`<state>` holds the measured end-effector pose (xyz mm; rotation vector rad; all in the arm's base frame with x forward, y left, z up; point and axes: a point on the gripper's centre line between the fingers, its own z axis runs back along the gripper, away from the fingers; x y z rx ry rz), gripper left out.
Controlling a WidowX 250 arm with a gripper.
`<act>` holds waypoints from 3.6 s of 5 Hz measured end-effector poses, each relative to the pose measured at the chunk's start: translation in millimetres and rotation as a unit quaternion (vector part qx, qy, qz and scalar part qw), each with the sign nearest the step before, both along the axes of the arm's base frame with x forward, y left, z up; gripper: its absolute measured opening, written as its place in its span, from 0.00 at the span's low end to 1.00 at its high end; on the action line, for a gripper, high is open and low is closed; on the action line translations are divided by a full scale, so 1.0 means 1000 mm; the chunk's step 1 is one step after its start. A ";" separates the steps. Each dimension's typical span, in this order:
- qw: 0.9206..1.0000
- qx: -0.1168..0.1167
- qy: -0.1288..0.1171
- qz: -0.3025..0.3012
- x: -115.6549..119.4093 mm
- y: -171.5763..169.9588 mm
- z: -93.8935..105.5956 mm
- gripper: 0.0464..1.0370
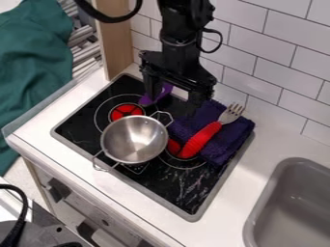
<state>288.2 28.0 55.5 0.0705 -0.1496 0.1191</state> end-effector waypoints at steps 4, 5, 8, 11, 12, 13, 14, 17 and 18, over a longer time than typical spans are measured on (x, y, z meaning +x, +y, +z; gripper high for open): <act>0.998 -0.019 0.011 -0.051 0.000 -0.021 -0.025 0.96; 0.997 -0.013 0.030 -0.067 0.007 -0.032 -0.036 0.96; 0.994 -0.019 0.071 -0.083 0.034 -0.045 -0.074 0.96; 0.993 -0.029 0.076 -0.081 0.045 -0.039 -0.087 0.61; 0.994 -0.025 0.076 -0.080 0.045 -0.038 -0.086 0.34; 0.994 -0.024 0.070 -0.077 0.042 -0.037 -0.084 0.29; 0.995 -0.019 0.060 -0.083 0.040 -0.036 -0.075 0.29; 0.998 0.006 0.002 0.055 -0.007 0.047 0.001 0.29; 0.993 -0.022 0.032 0.113 -0.026 0.087 -0.031 0.29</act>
